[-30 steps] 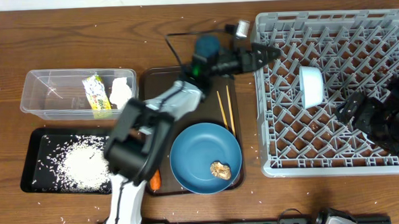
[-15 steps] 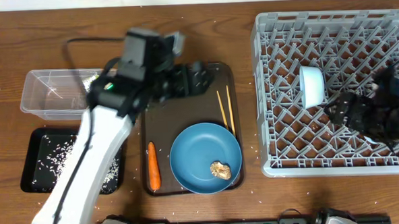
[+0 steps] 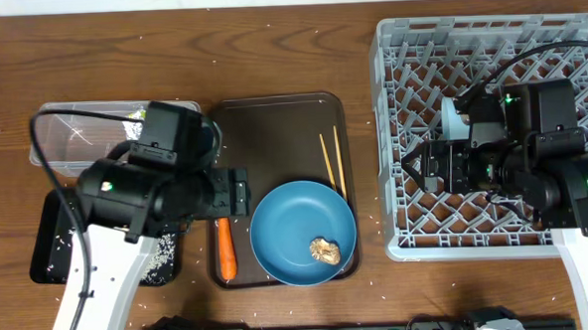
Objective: Sort waste into correct bins and load items into the dishwasher rack
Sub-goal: 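Reach the left gripper to the blue plate rim and grasp it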
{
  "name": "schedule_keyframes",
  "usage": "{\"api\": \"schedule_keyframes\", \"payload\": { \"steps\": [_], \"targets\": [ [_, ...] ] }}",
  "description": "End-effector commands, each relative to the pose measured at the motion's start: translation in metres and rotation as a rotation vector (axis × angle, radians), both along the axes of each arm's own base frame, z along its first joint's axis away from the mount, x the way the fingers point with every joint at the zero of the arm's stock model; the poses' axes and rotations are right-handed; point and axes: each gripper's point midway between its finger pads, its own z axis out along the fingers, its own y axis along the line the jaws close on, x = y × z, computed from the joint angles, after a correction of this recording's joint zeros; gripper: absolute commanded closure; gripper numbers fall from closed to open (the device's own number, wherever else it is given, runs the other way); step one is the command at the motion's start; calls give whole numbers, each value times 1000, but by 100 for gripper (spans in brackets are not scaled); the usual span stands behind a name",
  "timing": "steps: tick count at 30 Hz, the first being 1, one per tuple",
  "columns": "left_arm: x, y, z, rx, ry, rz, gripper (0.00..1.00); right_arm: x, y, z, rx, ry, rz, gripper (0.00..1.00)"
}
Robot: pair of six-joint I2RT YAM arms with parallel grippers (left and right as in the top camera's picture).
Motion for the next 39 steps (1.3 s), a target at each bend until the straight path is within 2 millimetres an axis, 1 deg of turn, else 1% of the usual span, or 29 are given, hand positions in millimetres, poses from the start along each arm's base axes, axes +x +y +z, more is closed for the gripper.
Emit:
{"api": "schedule_keyframes", "payload": {
  "steps": [1,3,5,7,10,12,15,17,19,21,22,24,27,30,32,34,37,39],
  "targets": [
    [-11,-10,-30,42,50,-101,17,4,-15,-3,-39,22,-147,7],
    [-21,-26,-45,34,71,-182,18,5,-21,-4,-48,30,-203,6],
    [-34,-46,-59,36,77,-283,18,5,-22,-4,-46,33,-213,5],
    [-45,-67,-67,34,62,-382,18,5,-22,-4,-47,34,-213,5],
    [-60,-102,-77,37,-2,-549,18,5,-23,-5,-49,36,-226,4],
    [-64,-120,-83,76,-55,-625,19,5,-23,-5,-48,37,-226,5],
    [-63,-139,-99,162,-109,-694,24,5,-23,-5,-47,40,-228,4],
    [-64,-150,-112,186,-99,-721,25,3,-23,-6,-49,46,-228,4],
    [-66,-156,-129,202,-60,-740,30,1,-24,-7,-53,58,-228,4],
    [-65,-151,-141,252,-33,-737,39,-2,-24,-9,-57,71,-227,4],
    [-61,-145,-145,289,-25,-708,42,-4,-25,-10,-62,78,-230,4],
    [-52,-134,-147,341,-29,-634,42,-6,-29,-12,-83,87,-239,3],
    [-35,-118,-138,376,-57,-516,42,-7,-34,-13,-108,90,-252,3],
    [-19,-100,-126,373,-77,-395,41,-6,-34,-14,-108,89,-252,3],
    [-8,-84,-122,383,-76,-315,36,-6,-34,-14,-109,91,-252,3],
    [4,-67,-124,389,-53,-246,35,-5,-33,-16,-111,98,-252,3],
    [15,-41,-136,415,4,-155,35,-3,-33,-19,-115,111,-251,3],
    [17,-33,-147,396,57,-119,34,-3,-33,-21,-117,120,-251,3]
  ]
}}
